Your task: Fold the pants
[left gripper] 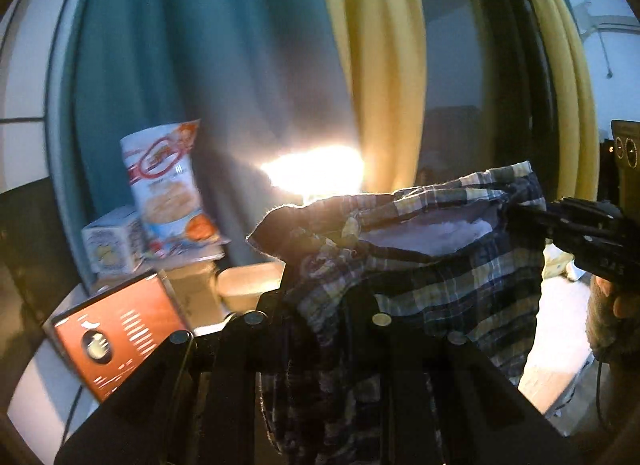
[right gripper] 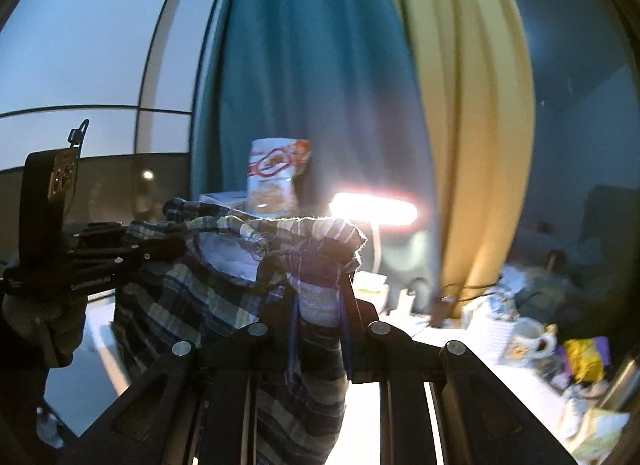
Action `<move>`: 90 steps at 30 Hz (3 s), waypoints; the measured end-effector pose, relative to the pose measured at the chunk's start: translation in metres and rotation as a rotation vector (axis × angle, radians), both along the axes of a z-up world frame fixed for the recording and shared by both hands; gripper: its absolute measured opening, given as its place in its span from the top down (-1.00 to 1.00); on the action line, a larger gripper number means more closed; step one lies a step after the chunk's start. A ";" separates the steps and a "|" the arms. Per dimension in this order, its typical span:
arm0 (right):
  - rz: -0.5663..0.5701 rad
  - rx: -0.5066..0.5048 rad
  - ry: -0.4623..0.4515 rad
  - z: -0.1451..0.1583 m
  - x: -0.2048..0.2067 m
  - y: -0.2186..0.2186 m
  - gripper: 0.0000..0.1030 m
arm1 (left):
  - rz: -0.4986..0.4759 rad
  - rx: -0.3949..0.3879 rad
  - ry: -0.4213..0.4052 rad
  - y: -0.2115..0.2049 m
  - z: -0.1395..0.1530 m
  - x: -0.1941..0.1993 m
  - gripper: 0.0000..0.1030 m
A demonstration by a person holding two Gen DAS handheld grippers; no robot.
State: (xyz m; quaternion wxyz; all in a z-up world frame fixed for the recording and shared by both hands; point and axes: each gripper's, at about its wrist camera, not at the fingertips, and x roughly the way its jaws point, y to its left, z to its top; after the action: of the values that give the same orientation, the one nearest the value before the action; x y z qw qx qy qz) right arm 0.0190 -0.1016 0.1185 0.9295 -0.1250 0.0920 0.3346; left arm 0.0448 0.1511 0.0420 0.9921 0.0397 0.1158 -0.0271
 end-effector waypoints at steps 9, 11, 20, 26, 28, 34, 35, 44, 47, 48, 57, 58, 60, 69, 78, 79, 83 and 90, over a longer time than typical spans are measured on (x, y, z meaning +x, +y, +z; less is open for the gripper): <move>0.023 -0.003 0.135 -0.043 0.033 0.042 0.66 | 0.040 -0.087 0.114 0.052 -0.049 0.031 0.66; 0.013 -0.016 0.164 -0.055 0.049 0.052 0.66 | 0.033 -0.102 0.139 0.060 -0.062 0.045 0.66; -0.054 -0.066 0.272 -0.101 0.127 0.074 0.66 | 0.006 -0.139 0.260 0.080 -0.103 0.114 0.66; -0.087 -0.092 0.337 -0.125 0.176 0.077 0.66 | 0.009 -0.140 0.346 0.088 -0.129 0.155 0.66; -0.095 -0.102 0.363 -0.134 0.191 0.078 0.66 | 0.017 -0.136 0.368 0.089 -0.137 0.164 0.66; -0.113 -0.112 0.443 -0.164 0.224 0.087 0.66 | 0.031 -0.149 0.440 0.095 -0.156 0.185 0.65; -0.115 -0.113 0.459 -0.170 0.229 0.088 0.66 | 0.031 -0.148 0.451 0.096 -0.159 0.189 0.65; -0.144 -0.139 0.555 -0.205 0.251 0.092 0.66 | 0.046 -0.165 0.501 0.104 -0.177 0.203 0.57; -0.160 -0.139 0.585 -0.212 0.257 0.091 0.66 | 0.047 -0.177 0.512 0.107 -0.181 0.205 0.53; -0.162 -0.138 0.597 -0.214 0.258 0.091 0.66 | 0.048 -0.181 0.515 0.109 -0.182 0.205 0.52; -0.277 -0.084 0.654 -0.218 0.280 0.063 -0.35 | 0.066 -0.186 0.521 0.112 -0.177 0.201 0.43; -0.279 -0.089 0.647 -0.217 0.279 0.062 -0.35 | 0.070 -0.187 0.516 0.112 -0.175 0.200 0.39; -0.287 -0.106 0.632 -0.216 0.278 0.062 -0.35 | 0.093 -0.176 0.510 0.112 -0.170 0.198 0.29; -0.343 -0.102 0.591 -0.195 0.263 0.046 -0.36 | 0.171 -0.164 0.444 0.117 -0.145 0.170 -0.25; -0.360 -0.090 0.534 -0.169 0.225 0.026 -0.36 | 0.158 -0.140 0.387 0.093 -0.132 0.139 -0.30; -0.361 -0.090 0.529 -0.167 0.222 0.025 -0.36 | 0.159 -0.137 0.382 0.090 -0.131 0.135 -0.30; -0.363 -0.089 0.509 -0.158 0.202 0.014 -0.36 | 0.158 -0.124 0.369 0.075 -0.130 0.120 -0.31; -0.370 -0.082 0.485 -0.146 0.170 -0.008 -0.36 | 0.127 -0.093 0.344 0.043 -0.123 0.091 -0.31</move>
State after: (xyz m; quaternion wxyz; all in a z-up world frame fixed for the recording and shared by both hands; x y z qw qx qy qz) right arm 0.1888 -0.1095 -0.0280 0.9197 -0.0600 0.3460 0.1756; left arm 0.1360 0.1938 -0.0812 0.9582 -0.0189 0.2846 0.0239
